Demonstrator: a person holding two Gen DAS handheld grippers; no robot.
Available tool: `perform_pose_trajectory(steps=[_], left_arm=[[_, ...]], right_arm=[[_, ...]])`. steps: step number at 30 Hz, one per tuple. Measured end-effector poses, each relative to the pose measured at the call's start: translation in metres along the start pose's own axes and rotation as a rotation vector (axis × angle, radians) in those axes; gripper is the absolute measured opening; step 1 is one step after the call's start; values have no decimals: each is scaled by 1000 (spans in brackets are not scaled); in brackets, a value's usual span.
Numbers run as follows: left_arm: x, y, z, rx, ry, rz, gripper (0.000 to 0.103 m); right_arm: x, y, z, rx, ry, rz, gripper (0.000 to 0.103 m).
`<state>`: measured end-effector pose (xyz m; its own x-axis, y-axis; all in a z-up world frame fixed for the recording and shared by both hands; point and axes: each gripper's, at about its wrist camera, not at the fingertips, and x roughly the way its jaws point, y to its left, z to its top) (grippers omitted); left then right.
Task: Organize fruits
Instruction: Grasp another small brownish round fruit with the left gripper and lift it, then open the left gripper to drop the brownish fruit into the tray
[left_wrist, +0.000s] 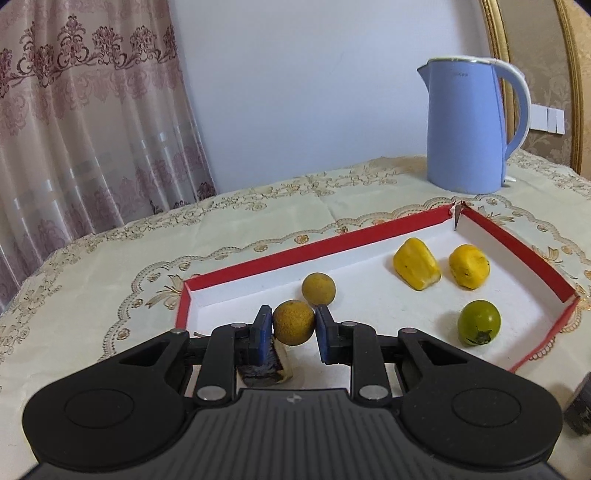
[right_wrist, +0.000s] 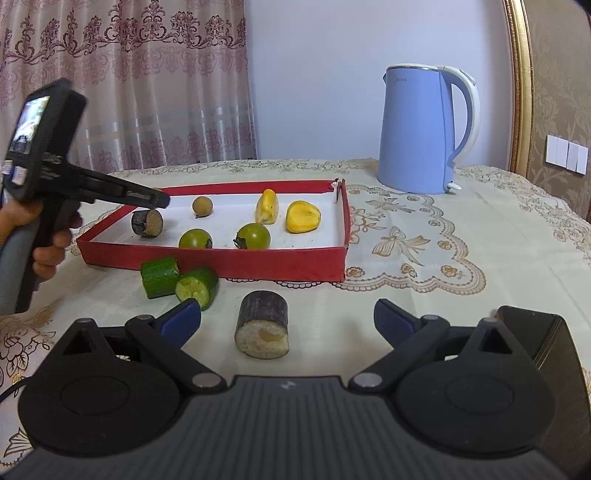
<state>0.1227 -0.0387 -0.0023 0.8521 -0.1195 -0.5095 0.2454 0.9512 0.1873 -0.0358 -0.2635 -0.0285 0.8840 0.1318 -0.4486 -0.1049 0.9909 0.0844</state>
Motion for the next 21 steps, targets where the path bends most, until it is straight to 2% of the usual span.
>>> perform_pose_trajectory(steps=[21], left_arm=[[29, -14, 6, 50, 36, 102, 26]], right_arm=[[0, 2, -1, -9, 0, 3, 100]])
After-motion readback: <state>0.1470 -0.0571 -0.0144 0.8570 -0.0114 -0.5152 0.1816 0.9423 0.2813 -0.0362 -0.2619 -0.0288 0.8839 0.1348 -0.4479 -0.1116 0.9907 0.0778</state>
